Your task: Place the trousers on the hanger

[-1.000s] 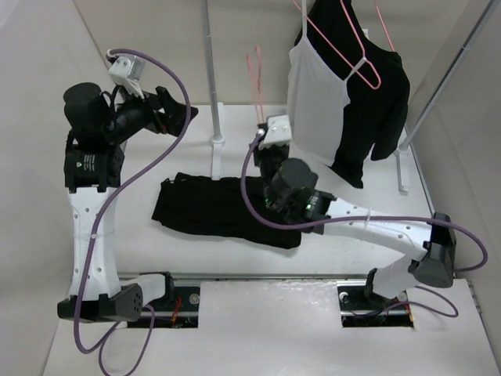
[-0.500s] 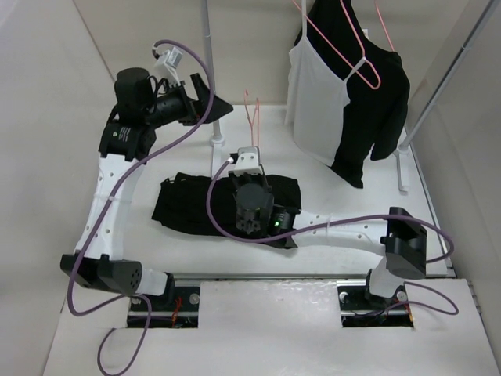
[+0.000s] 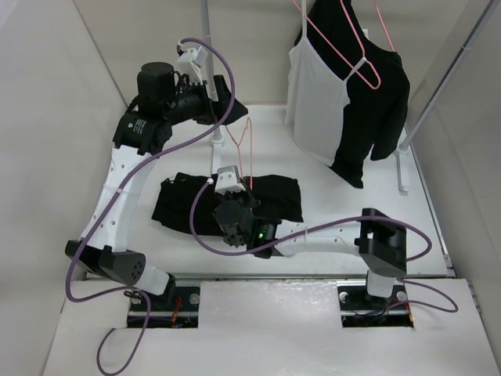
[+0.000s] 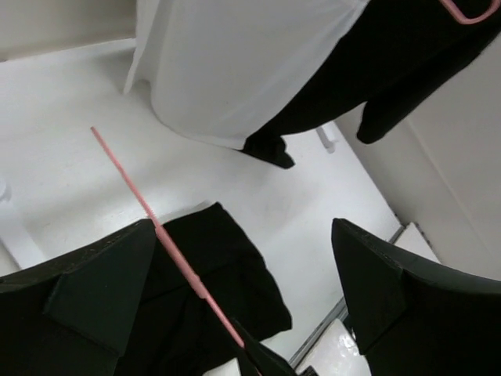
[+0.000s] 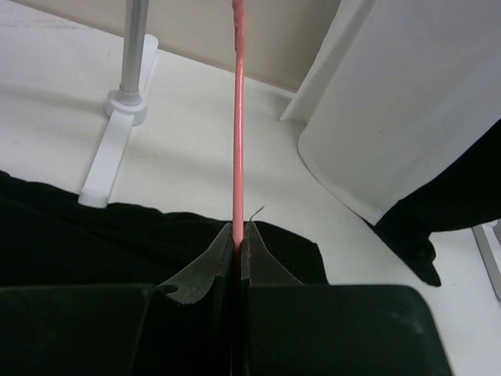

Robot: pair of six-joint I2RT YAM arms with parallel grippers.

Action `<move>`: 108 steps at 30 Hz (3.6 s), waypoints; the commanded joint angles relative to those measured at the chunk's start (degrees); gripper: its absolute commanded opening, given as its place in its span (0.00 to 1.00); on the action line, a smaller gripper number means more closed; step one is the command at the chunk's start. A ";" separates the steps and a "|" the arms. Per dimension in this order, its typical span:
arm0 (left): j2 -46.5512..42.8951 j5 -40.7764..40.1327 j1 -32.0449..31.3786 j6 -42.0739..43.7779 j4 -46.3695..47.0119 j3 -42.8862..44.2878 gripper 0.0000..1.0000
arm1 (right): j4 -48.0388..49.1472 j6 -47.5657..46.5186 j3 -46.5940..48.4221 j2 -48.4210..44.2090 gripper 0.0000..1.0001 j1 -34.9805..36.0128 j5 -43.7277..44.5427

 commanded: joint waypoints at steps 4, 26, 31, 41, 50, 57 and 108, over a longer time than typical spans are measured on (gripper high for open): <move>1.72 -9.37 -0.28 5.86 -5.55 -0.60 0.80 | 1.29 0.59 3.35 -1.00 0.00 0.19 1.44; 5.68 -17.28 -3.80 13.68 -11.18 -0.50 0.00 | -6.50 12.74 3.87 1.99 0.00 1.24 -4.36; 0.86 -18.00 -1.88 14.83 -7.68 -15.14 0.00 | -22.50 29.39 -0.86 -5.20 0.92 1.24 -18.46; -7.93 -15.17 3.06 8.08 2.35 -37.75 0.00 | -40.97 50.31 -15.98 -29.73 1.00 0.72 -43.93; -19.54 -26.50 3.06 -0.36 8.33 -45.86 0.00 | -38.45 62.28 -26.80 -32.04 1.00 -33.45 -70.46; -23.67 -27.13 0.34 -4.93 9.05 -53.84 0.00 | -32.66 61.68 -28.03 -25.36 1.00 -44.89 -79.06; -20.59 -31.08 -8.02 -12.68 16.41 -59.30 0.00 | -25.53 60.18 -27.16 -16.37 0.15 -41.13 -86.89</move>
